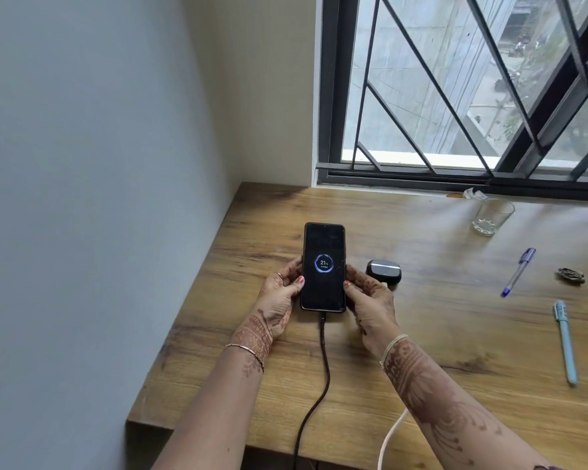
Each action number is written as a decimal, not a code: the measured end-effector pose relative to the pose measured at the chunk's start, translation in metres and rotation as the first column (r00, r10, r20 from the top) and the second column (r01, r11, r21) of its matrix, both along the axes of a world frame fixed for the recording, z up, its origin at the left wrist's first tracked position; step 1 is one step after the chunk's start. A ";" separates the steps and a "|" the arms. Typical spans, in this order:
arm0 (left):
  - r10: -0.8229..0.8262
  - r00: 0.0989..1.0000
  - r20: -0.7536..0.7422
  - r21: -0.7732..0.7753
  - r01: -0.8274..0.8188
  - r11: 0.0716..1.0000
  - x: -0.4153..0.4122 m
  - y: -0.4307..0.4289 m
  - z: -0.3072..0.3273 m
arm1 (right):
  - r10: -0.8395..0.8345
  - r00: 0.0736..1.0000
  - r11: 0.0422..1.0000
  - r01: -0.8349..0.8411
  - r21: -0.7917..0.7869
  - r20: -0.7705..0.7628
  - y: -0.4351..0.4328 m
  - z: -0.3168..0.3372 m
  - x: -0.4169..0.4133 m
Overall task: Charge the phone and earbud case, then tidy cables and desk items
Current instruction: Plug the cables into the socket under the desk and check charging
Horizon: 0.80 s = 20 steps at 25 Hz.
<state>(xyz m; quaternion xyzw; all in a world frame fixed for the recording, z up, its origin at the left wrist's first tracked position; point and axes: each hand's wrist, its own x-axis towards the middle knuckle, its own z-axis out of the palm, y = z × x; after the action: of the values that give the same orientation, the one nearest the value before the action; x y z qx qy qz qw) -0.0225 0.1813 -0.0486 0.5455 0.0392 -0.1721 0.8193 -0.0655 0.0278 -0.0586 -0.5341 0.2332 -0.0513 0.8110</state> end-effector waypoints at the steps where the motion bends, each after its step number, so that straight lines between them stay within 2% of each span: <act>1: 0.000 1.000 -0.002 -0.019 0.000 1.000 -0.001 0.000 -0.001 | 0.003 1.000 1.000 -0.004 0.009 0.010 -0.001 0.000 0.000; 8: -0.024 1.000 0.002 -0.133 0.024 0.991 -0.001 0.005 -0.006 | -0.006 1.000 0.999 0.005 0.045 0.029 -0.002 0.002 -0.002; 20: -0.058 0.998 -0.009 -0.162 0.056 0.985 0.003 0.005 -0.003 | -0.029 0.999 0.998 0.026 0.058 0.043 0.000 0.006 -0.004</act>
<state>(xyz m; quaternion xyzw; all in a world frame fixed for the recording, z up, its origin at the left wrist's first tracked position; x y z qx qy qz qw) -0.0192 0.1861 -0.0514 0.4771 0.0151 -0.2020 0.8552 -0.0698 0.0279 -0.0522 -0.5060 0.2240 -0.0674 0.8302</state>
